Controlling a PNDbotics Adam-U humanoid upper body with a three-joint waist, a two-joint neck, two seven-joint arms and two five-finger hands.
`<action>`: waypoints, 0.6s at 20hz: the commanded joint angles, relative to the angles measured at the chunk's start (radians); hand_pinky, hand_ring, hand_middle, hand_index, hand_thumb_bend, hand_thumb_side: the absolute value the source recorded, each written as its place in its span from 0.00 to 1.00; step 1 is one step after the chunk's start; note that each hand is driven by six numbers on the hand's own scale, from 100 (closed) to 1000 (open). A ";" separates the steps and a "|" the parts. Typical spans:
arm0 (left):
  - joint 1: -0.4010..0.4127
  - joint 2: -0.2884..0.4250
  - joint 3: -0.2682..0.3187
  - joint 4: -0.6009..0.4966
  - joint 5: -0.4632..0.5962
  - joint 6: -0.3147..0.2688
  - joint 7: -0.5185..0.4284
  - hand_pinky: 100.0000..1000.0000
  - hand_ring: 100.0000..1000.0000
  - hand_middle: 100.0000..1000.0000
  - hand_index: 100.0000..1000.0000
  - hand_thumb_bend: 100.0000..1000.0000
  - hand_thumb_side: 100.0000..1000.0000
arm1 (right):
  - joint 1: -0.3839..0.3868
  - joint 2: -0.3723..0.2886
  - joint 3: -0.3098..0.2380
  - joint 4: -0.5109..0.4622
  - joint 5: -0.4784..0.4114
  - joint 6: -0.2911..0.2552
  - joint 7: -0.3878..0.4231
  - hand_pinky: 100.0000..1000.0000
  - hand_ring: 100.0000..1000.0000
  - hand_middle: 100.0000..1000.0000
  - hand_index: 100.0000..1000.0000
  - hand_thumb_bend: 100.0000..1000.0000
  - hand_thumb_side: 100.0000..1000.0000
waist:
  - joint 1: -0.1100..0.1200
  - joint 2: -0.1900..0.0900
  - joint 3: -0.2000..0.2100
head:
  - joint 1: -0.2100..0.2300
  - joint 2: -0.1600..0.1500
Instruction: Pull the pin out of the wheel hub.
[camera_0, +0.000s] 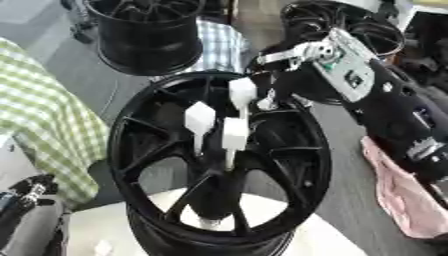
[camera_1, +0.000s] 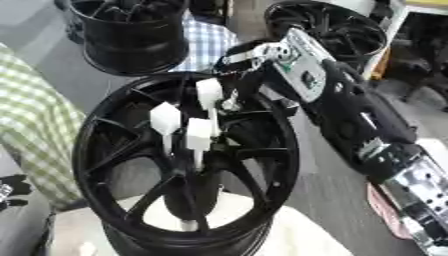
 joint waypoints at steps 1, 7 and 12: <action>-0.004 0.023 0.003 -0.015 0.003 -0.003 -0.001 0.68 0.73 0.62 0.78 0.26 0.63 | -0.030 -0.070 -0.033 -0.067 -0.038 0.025 -0.030 0.74 0.62 0.39 0.51 0.07 0.21 | 0.005 -0.016 -0.005 | 0.004 -0.002; 0.001 0.026 0.007 -0.013 0.005 -0.002 0.003 0.68 0.73 0.62 0.78 0.26 0.63 | 0.010 -0.186 -0.109 -0.168 -0.066 0.072 -0.106 0.74 0.62 0.38 0.51 0.08 0.17 | 0.003 -0.020 -0.018 | 0.012 0.000; 0.002 0.027 0.017 -0.013 0.011 0.000 0.014 0.68 0.73 0.62 0.78 0.26 0.63 | 0.129 -0.315 -0.234 -0.228 -0.082 0.141 -0.188 0.73 0.60 0.37 0.50 0.09 0.12 | 0.004 -0.014 -0.040 | 0.038 -0.010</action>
